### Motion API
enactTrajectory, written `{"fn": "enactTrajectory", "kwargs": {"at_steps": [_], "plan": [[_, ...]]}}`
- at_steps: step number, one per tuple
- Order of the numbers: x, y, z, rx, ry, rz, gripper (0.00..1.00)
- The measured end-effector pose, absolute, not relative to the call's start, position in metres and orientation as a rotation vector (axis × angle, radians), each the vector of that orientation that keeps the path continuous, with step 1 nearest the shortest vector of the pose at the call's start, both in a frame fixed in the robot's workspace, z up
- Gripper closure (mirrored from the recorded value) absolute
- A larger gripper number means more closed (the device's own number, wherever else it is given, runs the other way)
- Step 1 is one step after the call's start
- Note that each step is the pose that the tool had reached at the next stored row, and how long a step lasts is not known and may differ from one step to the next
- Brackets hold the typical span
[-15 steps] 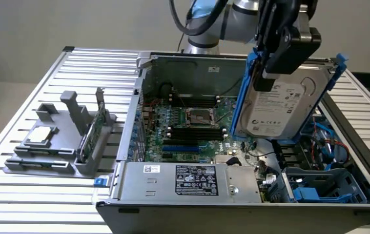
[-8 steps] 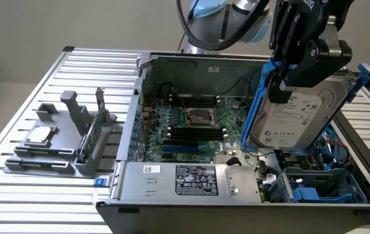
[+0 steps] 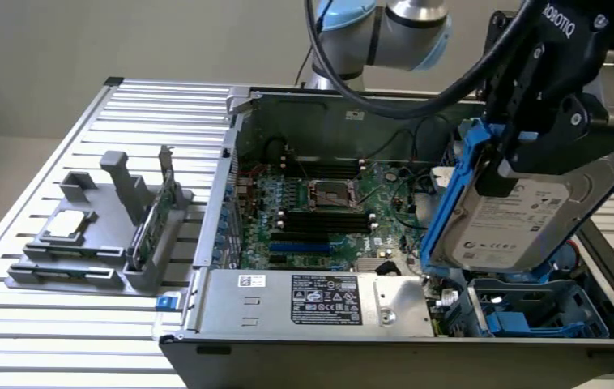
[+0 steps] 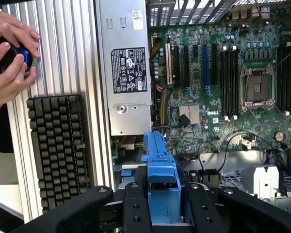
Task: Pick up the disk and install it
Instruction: 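Pick up the disk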
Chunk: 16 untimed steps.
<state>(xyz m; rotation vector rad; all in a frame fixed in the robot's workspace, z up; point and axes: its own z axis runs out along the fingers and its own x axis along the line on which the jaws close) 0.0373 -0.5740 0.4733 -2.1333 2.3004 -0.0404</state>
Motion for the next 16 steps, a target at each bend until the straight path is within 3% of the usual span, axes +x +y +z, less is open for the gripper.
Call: {"fn": "enactTrajectory", "kwargs": {"at_steps": [16], "plan": [[0.098,-0.592,0.473,-2.127,2.292,-0.022,0.67]]}}
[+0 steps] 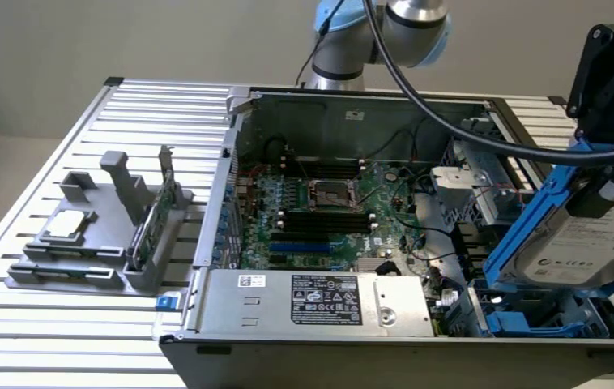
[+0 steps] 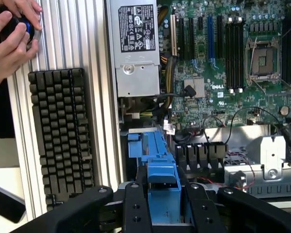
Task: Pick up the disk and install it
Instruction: 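Pick up the disk, then insert the disk into the insertion slot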
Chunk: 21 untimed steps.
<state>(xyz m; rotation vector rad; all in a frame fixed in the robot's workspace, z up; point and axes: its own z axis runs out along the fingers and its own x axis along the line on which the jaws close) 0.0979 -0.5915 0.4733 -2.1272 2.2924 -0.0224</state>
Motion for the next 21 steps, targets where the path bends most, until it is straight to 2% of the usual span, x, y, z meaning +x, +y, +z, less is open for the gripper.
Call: {"fn": "enactTrajectory", "kwargs": {"at_steps": [21], "plan": [[0.1077,-0.5917,0.4707,-2.128,2.285,-0.013,0.67]]}}
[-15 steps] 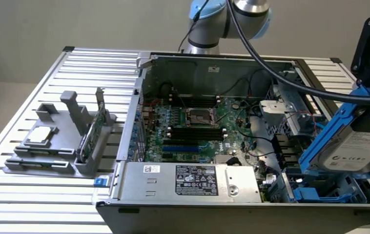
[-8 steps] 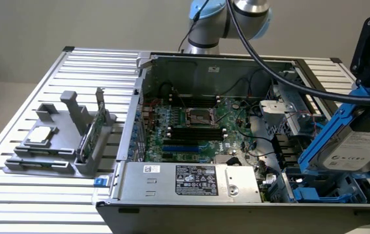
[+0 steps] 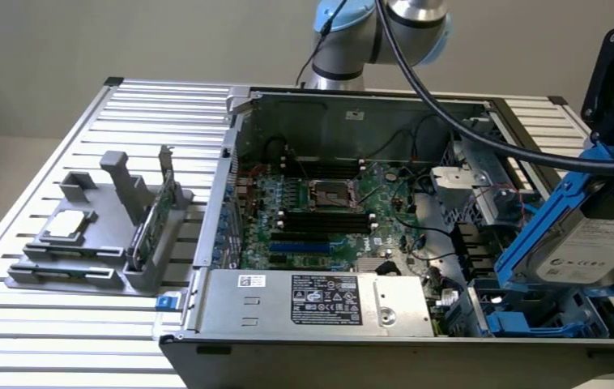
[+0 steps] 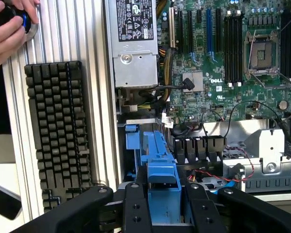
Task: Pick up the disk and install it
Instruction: 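Insert the disk into the insertion slot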
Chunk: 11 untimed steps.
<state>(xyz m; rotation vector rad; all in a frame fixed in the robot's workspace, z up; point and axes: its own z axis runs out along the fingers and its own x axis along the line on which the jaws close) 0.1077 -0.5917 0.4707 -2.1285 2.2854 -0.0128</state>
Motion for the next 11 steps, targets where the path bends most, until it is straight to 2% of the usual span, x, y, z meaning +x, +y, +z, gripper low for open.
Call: {"fn": "enactTrajectory", "kwargs": {"at_steps": [11], "plan": [[0.1021,-0.5917,0.4688,-2.173,2.240,-0.012,0.67]]}}
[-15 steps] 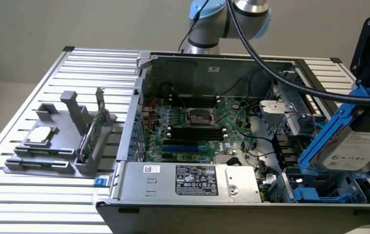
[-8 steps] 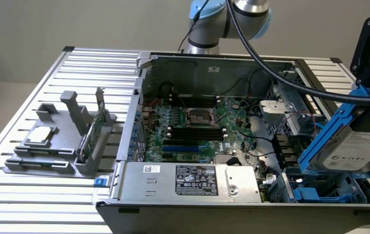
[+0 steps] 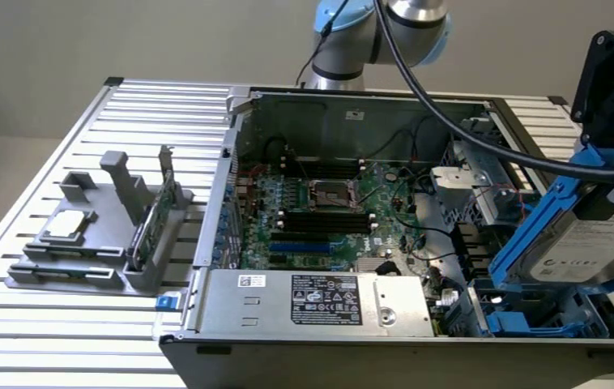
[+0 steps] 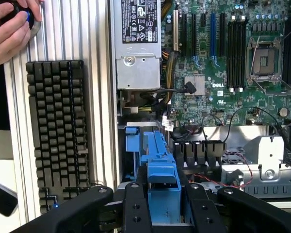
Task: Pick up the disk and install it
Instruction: 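Insert the disk into the insertion slot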
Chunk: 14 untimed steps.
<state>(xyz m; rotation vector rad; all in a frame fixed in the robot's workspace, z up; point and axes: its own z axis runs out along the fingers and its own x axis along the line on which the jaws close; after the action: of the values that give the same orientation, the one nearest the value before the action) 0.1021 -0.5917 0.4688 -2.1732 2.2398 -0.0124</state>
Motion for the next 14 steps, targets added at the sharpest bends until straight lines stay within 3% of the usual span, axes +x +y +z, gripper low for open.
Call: {"fn": "enactTrajectory", "kwargs": {"at_steps": [14], "plan": [[0.101,-0.595,0.453,-2.170,2.221,0.013,0.67]]}}
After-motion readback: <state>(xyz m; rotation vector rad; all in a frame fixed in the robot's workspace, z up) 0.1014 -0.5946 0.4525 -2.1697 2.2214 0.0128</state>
